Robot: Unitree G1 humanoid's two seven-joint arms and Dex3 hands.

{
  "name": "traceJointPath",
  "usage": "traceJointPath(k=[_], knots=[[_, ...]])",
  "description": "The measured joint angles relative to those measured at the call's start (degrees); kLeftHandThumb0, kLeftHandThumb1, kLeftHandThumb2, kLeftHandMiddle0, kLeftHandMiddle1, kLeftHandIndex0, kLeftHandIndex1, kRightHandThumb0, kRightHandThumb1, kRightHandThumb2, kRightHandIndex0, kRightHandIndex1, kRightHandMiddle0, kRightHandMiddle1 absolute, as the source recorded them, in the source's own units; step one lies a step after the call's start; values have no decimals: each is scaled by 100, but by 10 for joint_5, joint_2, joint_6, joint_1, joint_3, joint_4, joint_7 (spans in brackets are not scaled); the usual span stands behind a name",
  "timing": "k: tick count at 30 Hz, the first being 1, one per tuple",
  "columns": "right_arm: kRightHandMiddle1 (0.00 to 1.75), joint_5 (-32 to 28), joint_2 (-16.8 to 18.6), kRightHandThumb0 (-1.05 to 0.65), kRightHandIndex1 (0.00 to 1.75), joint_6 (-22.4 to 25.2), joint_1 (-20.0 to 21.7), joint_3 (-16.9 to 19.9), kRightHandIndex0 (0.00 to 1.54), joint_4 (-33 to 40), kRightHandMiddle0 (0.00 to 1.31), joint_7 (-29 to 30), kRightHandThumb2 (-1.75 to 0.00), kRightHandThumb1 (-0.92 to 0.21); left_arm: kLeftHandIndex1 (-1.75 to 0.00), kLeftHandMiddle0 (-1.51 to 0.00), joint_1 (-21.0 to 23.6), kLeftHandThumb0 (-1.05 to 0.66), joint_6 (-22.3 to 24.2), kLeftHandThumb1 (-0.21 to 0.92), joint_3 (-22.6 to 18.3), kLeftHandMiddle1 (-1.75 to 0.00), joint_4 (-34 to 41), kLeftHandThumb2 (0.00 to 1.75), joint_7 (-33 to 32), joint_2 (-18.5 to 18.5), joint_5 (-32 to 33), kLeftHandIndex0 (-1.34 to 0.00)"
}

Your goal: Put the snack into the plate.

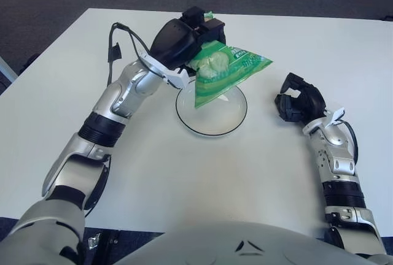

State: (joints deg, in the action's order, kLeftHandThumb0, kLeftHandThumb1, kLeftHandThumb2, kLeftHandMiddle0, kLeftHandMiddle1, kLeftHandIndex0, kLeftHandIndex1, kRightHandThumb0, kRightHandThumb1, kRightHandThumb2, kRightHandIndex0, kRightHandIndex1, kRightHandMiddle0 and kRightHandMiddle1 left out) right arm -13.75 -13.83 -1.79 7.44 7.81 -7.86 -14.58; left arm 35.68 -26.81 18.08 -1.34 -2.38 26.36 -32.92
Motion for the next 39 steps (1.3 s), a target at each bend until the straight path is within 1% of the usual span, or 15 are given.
traceJointPath(k=[4, 7, 12, 15, 21, 27, 39], knots=[[175, 0, 0, -50, 175, 0, 0, -1, 130, 0, 65, 1, -137, -27, -175, -75, -26, 54, -5, 14, 4, -175, 28, 153, 17, -17, 9, -96], [175, 0, 0, -50, 175, 0, 0, -1, 130, 0, 65, 1, -137, -27, -175, -75, -40, 54, -14, 14, 11, -175, 33, 153, 38, -28, 23, -96], [175, 0, 0, -50, 175, 1, -1, -2, 130, 1, 65, 0, -137, -27, -175, -75, -47, 54, -33, 14, 21, -175, 28, 153, 100, -27, 62, -97], [175, 0, 0, -50, 175, 1, -1, -3, 130, 1, 65, -1, -137, -27, -175, -75, -46, 54, -51, 14, 22, -175, 13, 152, 120, -26, 72, -96], [175, 0, -1, -50, 175, 1, 0, -3, 130, 1, 65, -2, -137, -27, -175, -75, -46, 54, -67, 15, 22, -175, -13, 152, 141, -25, 70, -95], [175, 0, -1, -50, 175, 1, 0, -3, 130, 1, 65, -2, -137, -27, -175, -74, -46, 53, -85, 15, 22, -175, -20, 151, 144, -20, 47, -94], [175, 0, -2, -50, 175, 3, -1, -2, 130, 3, 65, -2, -136, -28, -175, -74, -46, 53, -82, 16, 22, -175, -21, 151, 171, -18, 28, -93]])
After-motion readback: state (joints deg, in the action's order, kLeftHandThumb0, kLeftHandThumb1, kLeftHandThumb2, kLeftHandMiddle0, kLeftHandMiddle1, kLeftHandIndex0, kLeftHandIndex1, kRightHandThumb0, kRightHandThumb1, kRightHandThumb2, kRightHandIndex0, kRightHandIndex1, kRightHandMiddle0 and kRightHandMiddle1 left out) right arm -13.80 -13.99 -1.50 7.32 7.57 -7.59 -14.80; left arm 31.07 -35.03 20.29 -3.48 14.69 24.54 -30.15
